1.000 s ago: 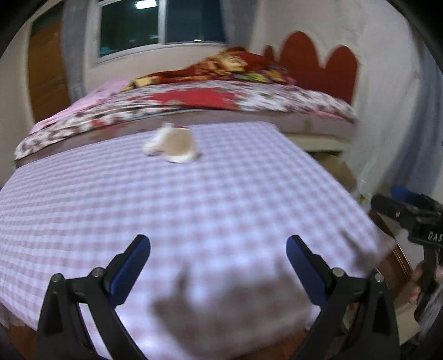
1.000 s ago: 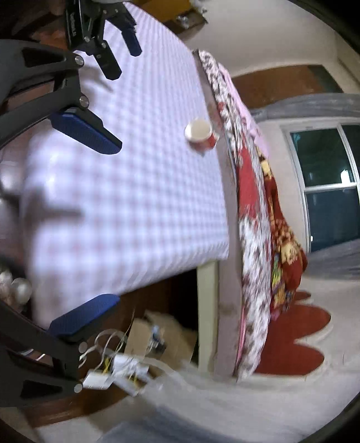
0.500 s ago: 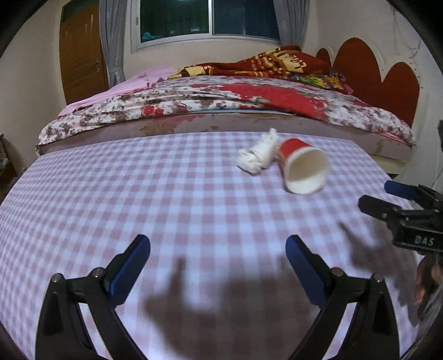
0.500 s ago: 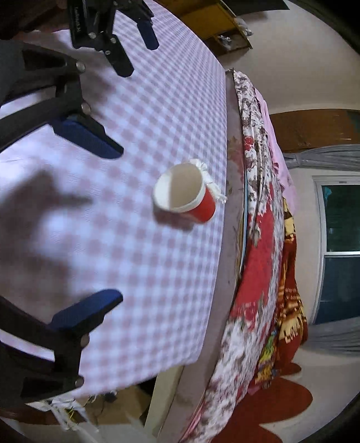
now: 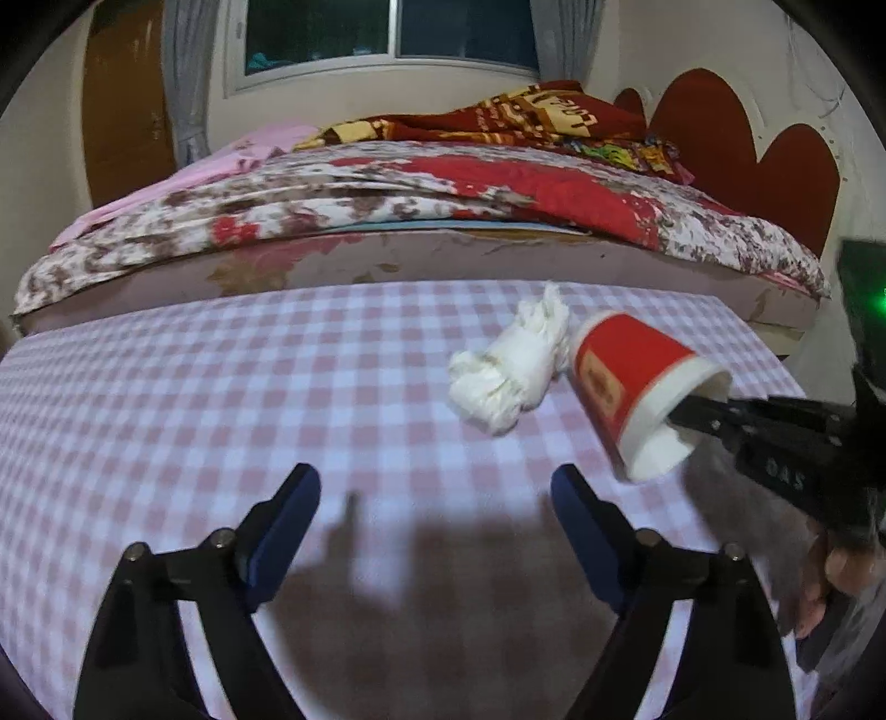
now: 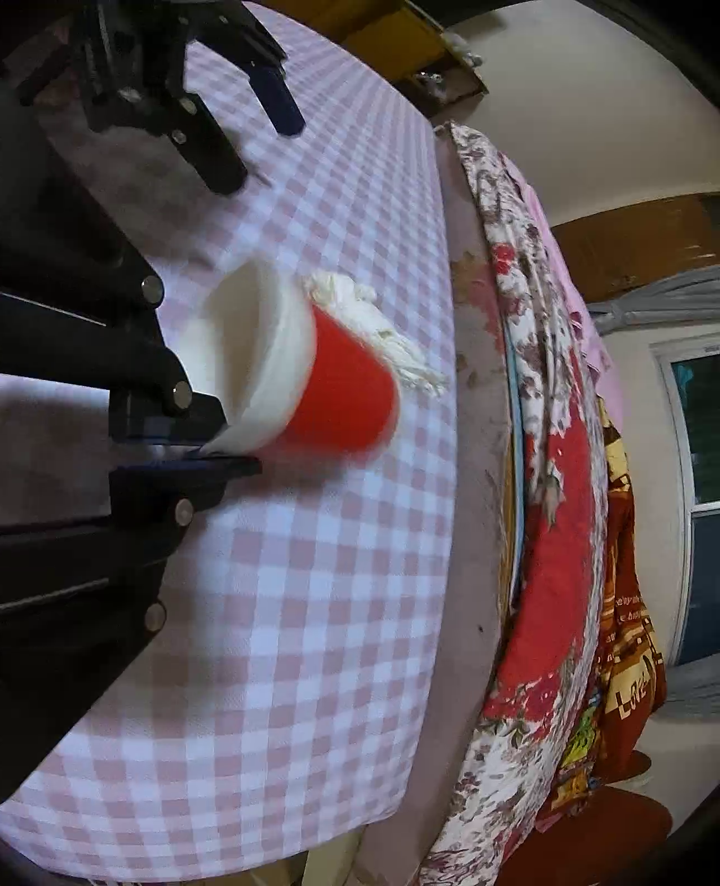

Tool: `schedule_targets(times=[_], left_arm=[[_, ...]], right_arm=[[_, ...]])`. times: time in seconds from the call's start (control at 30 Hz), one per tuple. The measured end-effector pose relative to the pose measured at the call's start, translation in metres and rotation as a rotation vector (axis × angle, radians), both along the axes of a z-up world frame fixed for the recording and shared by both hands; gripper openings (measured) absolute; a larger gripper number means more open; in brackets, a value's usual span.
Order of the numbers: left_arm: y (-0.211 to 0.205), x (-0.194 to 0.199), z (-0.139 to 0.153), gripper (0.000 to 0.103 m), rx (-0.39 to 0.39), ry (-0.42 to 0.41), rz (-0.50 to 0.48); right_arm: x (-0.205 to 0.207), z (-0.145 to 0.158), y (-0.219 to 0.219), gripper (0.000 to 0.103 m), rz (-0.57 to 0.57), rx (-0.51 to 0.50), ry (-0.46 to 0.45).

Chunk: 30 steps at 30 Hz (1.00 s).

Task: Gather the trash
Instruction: 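Grasp the red paper cup with the right tool while the left tool grasps the white tissue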

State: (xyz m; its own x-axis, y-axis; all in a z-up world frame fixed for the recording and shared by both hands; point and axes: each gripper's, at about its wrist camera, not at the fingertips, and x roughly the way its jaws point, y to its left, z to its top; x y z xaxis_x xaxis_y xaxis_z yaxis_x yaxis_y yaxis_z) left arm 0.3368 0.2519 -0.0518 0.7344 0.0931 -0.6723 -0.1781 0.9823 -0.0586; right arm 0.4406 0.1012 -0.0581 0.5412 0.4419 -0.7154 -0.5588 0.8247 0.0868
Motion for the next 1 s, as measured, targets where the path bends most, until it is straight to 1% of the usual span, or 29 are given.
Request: schedule_targets(times=[0.1, 0.2, 0.3, 0.37, 0.43, 0.47, 0.5, 0.57, 0.67, 0.83, 1.0], left_arm=[[-0.004, 0.021, 0.000, 0.079, -0.033, 0.013, -0.027], [-0.006, 0.042, -0.002, 0.079, -0.057, 0.034, -0.032], [-0.011, 0.063, -0.005, 0.079, -0.041, 0.066, -0.032], [-0.014, 0.077, -0.006, 0.075, -0.034, 0.082, -0.036], [-0.017, 0.092, -0.010, 0.060, -0.030, 0.121, -0.047], [-0.020, 0.096, -0.011, 0.044, -0.028, 0.139, -0.054], [-0.025, 0.094, -0.008, 0.039, 0.000, 0.131, -0.053], [-0.035, 0.084, -0.003, 0.035, 0.021, 0.114, -0.081], [-0.053, 0.062, 0.004, 0.035, 0.050, 0.090, -0.119], [-0.072, 0.021, 0.015, 0.035, 0.006, 0.061, -0.132], [-0.091, -0.005, 0.029, 0.035, 0.005, 0.036, -0.139]], right_arm=[[0.007, 0.004, -0.016, 0.004, -0.034, 0.003, -0.024], [0.016, 0.004, -0.032, 0.004, -0.066, 0.012, -0.009], [0.025, 0.003, -0.041, 0.004, -0.087, 0.021, 0.013], [0.029, 0.003, -0.043, 0.004, -0.095, 0.027, 0.022], [0.032, 0.004, -0.045, 0.004, -0.106, 0.041, 0.036], [0.032, 0.004, -0.047, 0.004, -0.110, 0.047, 0.042], [0.031, 0.005, -0.048, 0.004, -0.112, 0.051, 0.042], [0.027, 0.010, -0.053, 0.004, -0.113, 0.055, 0.030], [0.016, 0.018, -0.065, 0.004, -0.116, 0.045, 0.000], [-0.006, 0.028, -0.090, 0.004, -0.136, 0.048, -0.007], [-0.040, 0.043, -0.115, 0.004, -0.144, 0.054, -0.021]])
